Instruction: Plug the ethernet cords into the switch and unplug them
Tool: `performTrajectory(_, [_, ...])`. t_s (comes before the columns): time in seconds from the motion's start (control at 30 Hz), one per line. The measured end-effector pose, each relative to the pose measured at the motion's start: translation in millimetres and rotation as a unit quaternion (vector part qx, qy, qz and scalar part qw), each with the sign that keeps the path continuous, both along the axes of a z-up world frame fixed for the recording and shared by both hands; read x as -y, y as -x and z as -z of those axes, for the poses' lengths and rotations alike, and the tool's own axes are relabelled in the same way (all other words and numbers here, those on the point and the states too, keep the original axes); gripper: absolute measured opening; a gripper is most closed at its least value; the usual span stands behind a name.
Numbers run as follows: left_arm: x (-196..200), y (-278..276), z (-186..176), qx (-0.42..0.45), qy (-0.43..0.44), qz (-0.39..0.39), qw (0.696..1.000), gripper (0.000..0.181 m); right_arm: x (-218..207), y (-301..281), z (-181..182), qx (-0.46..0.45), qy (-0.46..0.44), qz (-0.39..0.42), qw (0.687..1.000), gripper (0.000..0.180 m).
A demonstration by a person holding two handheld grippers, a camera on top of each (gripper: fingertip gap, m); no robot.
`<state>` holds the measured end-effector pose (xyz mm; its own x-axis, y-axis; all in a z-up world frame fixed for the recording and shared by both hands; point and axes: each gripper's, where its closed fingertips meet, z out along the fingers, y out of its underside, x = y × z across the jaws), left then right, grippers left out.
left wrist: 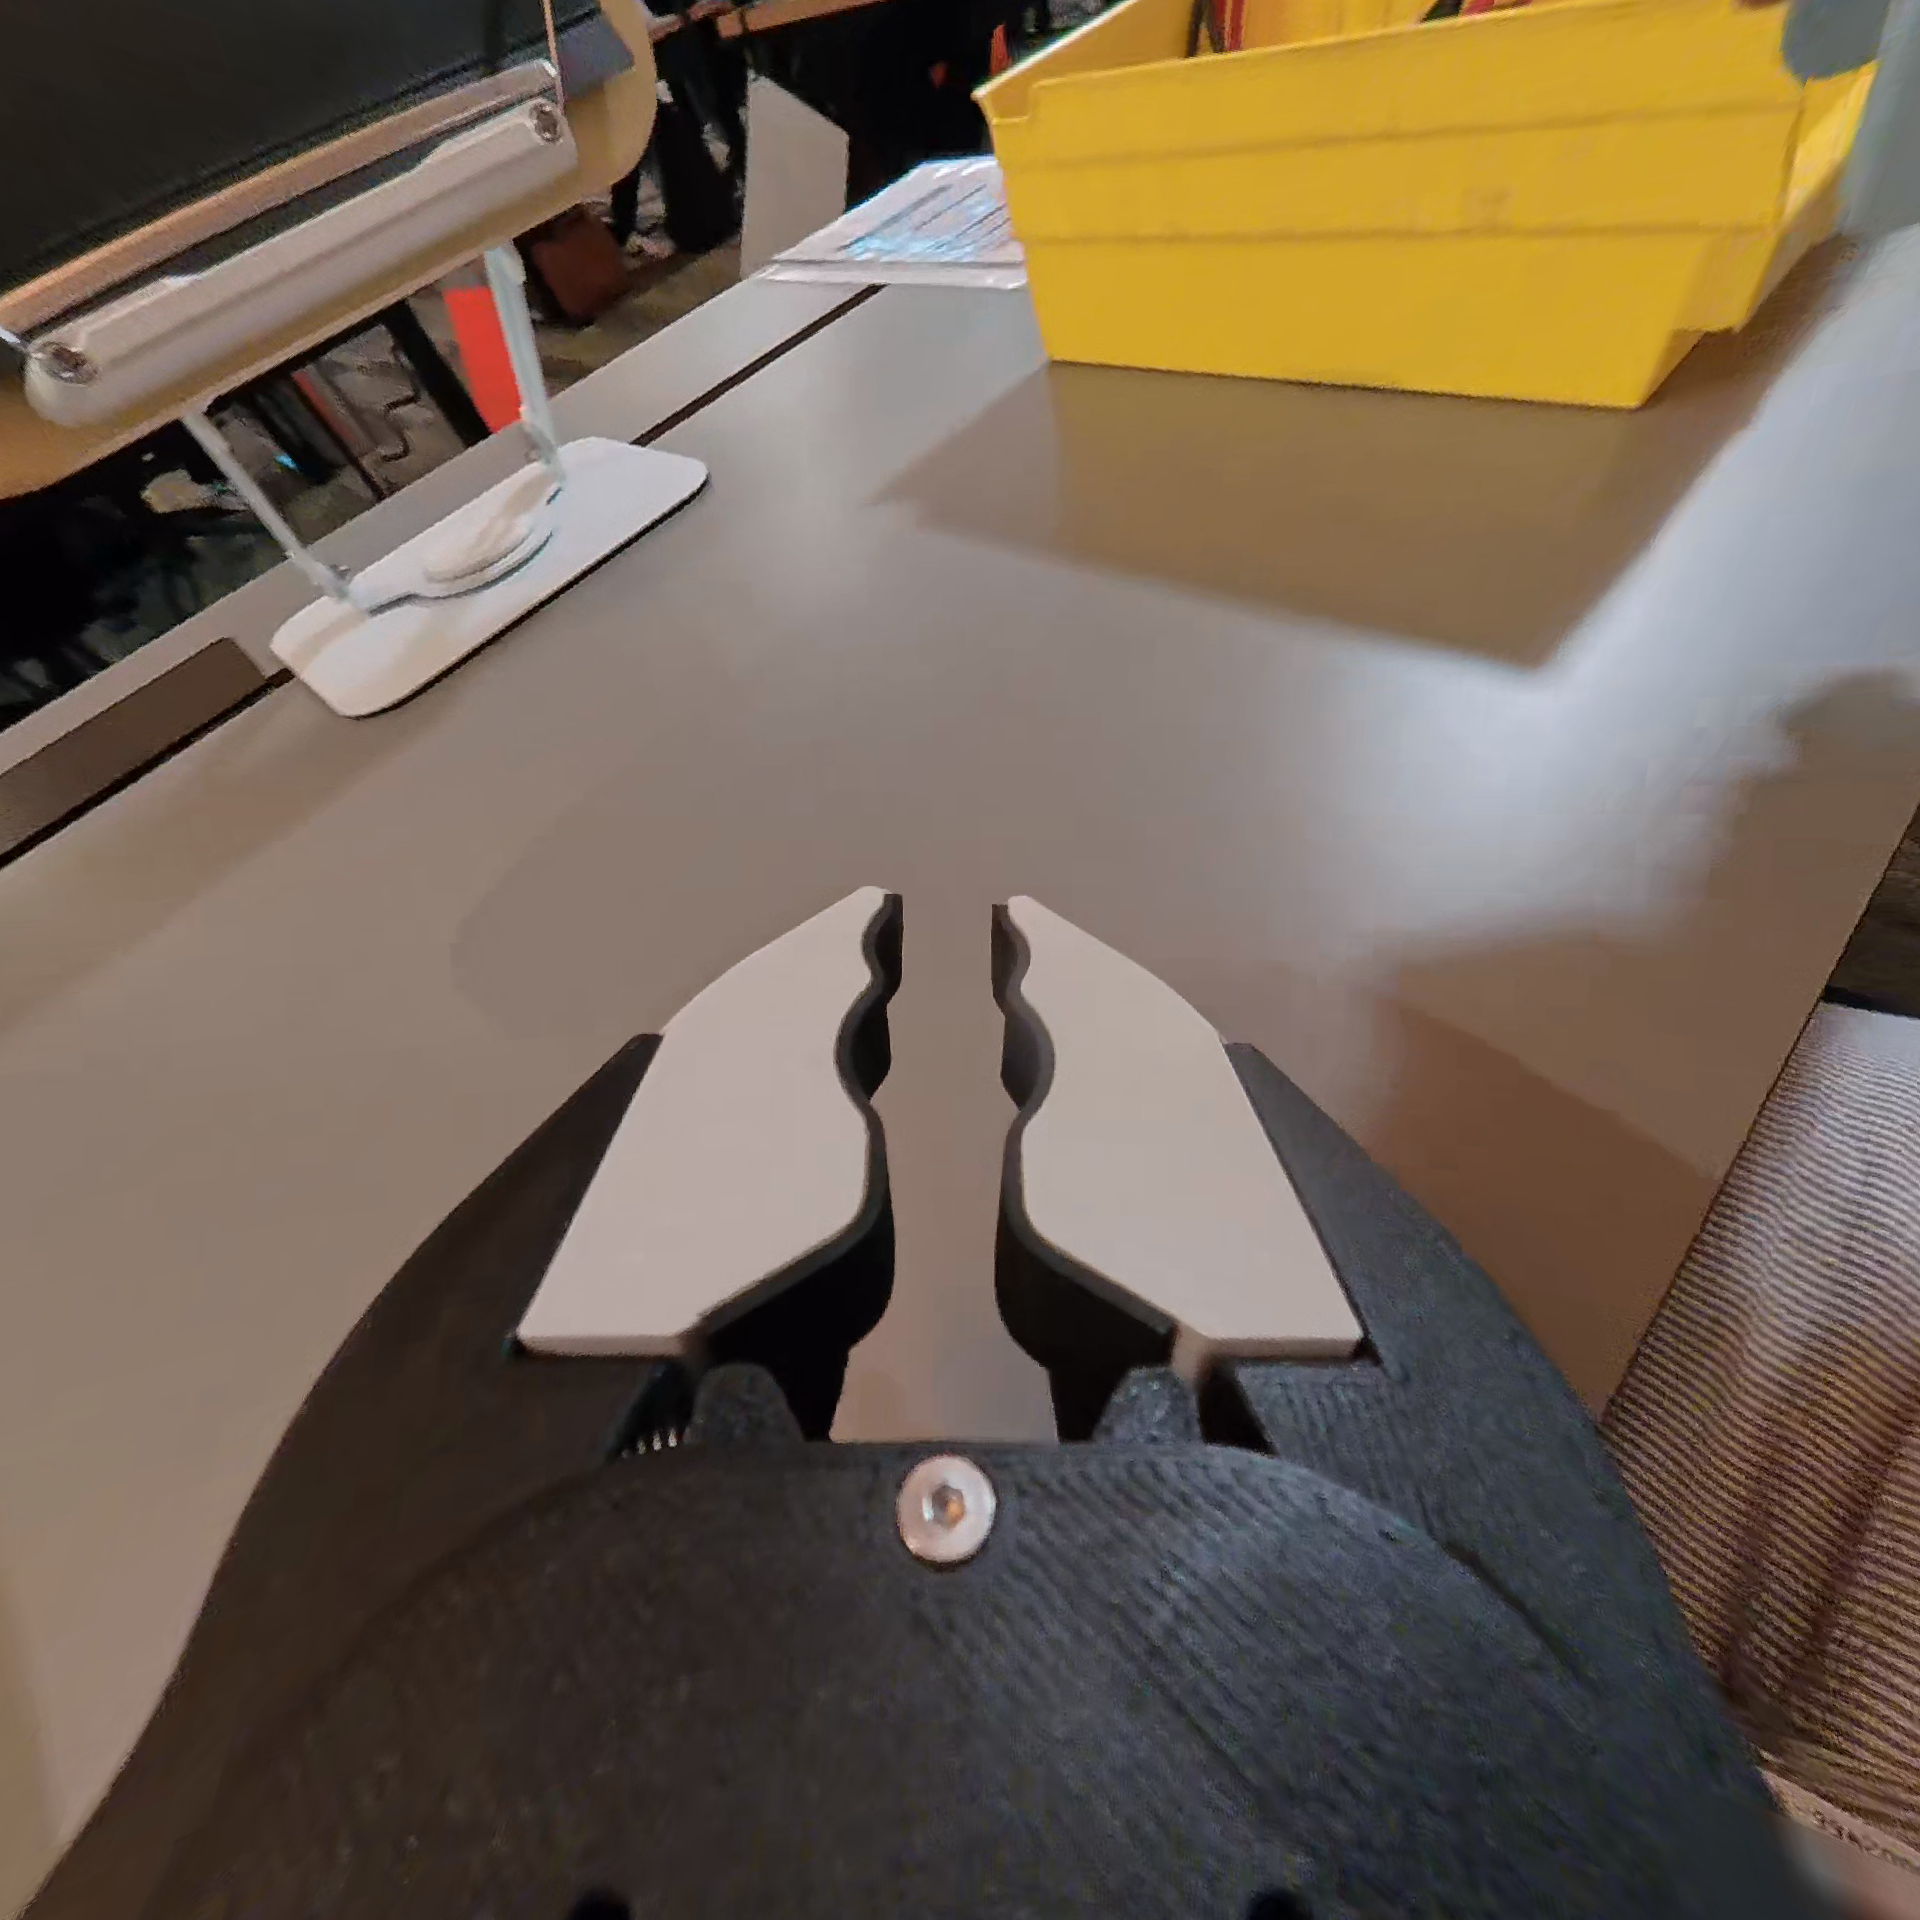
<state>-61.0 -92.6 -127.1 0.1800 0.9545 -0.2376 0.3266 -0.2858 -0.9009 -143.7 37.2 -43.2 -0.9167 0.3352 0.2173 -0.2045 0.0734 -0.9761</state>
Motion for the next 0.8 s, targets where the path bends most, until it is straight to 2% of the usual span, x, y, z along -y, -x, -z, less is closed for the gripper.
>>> performTrajectory(0.1, [-6.9,13.5,-0.5,-0.001,-0.005,0.020,1.000,0.017,-41.8,22.9,-21.4,-0.060,0.026,0.078,0.995,0.019])
performTrajectory(0.2, [-14.8,21.3,0.2,0.000,0.000,0.042,0.999,0.019,-101.4,45.1,-53.5,-0.147,0.068,0.174,0.971,0.007])
performTrajectory(0.3, [-20.9,21.7,-0.6,-0.003,-0.001,0.061,0.998,0.022,-156.2,83.0,-54.1,-0.158,0.047,0.264,0.950,0.008])
performTrajectory(0.43, [-17.4,17.9,-6.5,-0.016,-0.029,0.057,0.998,0.030,-224.0,148.3,-32.2,-0.057,0.056,0.366,0.927,0.021])
performTrajectory(0.57, [-7.1,8.8,-10.9,-0.023,-0.064,0.045,0.997,0.026,-273.3,199.0,1.3,0.045,0.069,0.432,0.898,0.038])
performTrajectory(0.67, [-0.1,1.3,-13.4,-0.025,-0.093,0.037,0.995,0.027,-287.0,223.3,28.5,0.122,0.075,0.441,0.886,0.052])
performTrajectory(0.8, [6.1,-7.0,-15.4,-0.029,-0.117,0.029,0.992,0.025,-274.0,240.3,56.6,0.206,0.072,0.397,0.892,0.079])
